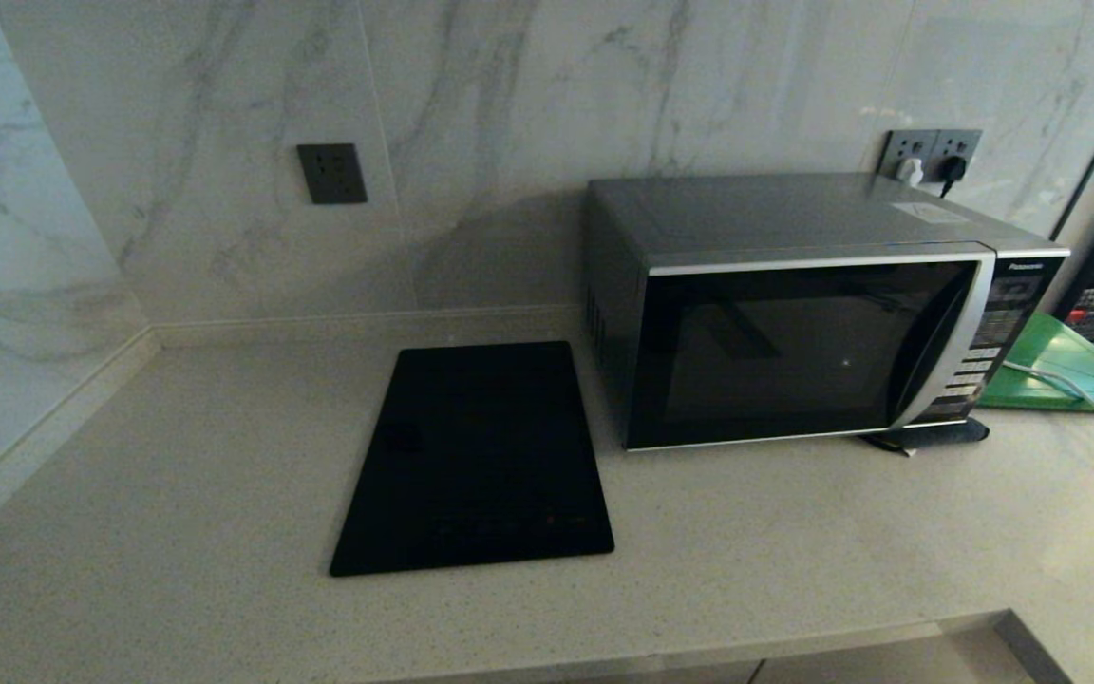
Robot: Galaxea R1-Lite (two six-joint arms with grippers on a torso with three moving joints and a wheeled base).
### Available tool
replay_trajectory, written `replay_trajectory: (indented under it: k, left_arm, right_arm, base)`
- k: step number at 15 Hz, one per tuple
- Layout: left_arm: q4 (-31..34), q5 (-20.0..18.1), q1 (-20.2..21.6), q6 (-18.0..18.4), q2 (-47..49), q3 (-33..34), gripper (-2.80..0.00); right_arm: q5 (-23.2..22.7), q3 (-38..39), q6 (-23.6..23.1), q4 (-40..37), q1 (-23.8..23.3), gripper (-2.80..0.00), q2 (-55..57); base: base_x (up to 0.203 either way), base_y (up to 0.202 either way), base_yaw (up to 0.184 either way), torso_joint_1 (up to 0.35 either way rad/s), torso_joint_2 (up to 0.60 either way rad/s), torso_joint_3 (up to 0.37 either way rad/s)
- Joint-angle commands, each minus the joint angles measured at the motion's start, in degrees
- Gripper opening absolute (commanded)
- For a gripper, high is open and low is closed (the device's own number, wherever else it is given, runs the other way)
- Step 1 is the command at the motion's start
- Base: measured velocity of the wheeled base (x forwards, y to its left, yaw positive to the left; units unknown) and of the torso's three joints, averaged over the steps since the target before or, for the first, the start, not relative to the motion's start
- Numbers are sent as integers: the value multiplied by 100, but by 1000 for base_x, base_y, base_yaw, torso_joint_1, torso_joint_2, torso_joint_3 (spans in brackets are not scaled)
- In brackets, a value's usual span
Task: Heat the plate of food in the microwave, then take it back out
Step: Open the microwave oven
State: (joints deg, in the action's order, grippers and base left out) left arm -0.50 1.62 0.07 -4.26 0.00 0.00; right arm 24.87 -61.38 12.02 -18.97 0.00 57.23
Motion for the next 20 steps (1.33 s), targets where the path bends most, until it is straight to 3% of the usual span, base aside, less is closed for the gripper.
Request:
replay_trajectory:
  k: [1,5,8,9,17,20]
  left_arm:
    - [-3,5,1,-5,9,0,-280]
    - [-3,5,1,-5,9,0,-280]
    - [-3,5,1,-5,9,0,-280]
    - [-3,5,1,-5,9,0,-280]
    - [-3,5,1,-5,9,0,-280]
    - [-3,5,1,-5,9,0,-280]
  right_arm:
    - [1056,-157,-175,-23,118,-280,727]
    - [2448,-378,-277,383,779,-280,1182]
    - [2869,-342,-365,432,1000,-280,1309]
    - [2899,-344,-367,474,1017,0,1352]
    - [2909,148,147,572,1204,0,1555]
    - [2905,494,120,1041,1211,0,1674]
  base:
    - [0,0,0,0,0,0]
    - [0,0,0,0,0,0]
    - [0,0,0,0,0,0]
    - [0,0,0,0,0,0]
    - [0,0,0,0,0,0]
    - [0,0,0,0,0,0]
